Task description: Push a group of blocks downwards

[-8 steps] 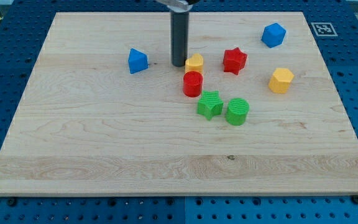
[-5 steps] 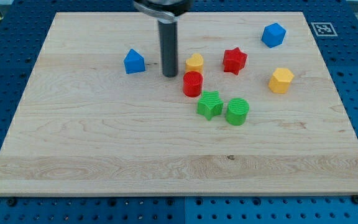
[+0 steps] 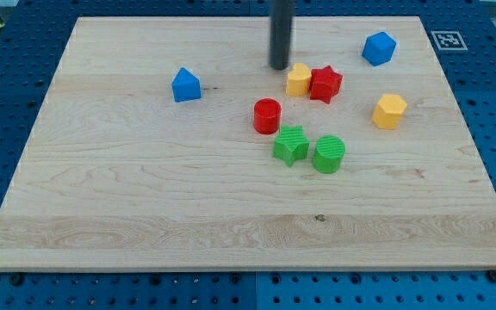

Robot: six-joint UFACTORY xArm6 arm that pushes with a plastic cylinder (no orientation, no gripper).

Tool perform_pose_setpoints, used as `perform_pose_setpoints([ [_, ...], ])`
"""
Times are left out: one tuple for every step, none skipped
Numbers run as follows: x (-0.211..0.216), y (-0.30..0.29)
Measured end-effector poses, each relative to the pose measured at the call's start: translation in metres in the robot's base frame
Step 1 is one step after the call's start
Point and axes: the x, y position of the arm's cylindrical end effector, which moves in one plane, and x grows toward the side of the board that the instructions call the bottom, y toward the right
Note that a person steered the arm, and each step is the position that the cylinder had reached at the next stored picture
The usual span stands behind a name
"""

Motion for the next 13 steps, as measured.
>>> perform_pose_setpoints([
  [0.016, 0.057],
  [0.045, 0.057],
  [0.076, 0.042],
  [0.078, 0.042],
  [0.049, 0.035],
  [0.046, -0.002],
  [0.054, -0.027],
  [0.079, -0.024],
  [0.068, -0.023],
  [0.055, -0.010],
  [0.066, 0.007],
  [0.097, 0.007],
  [0.088, 0.007],
])
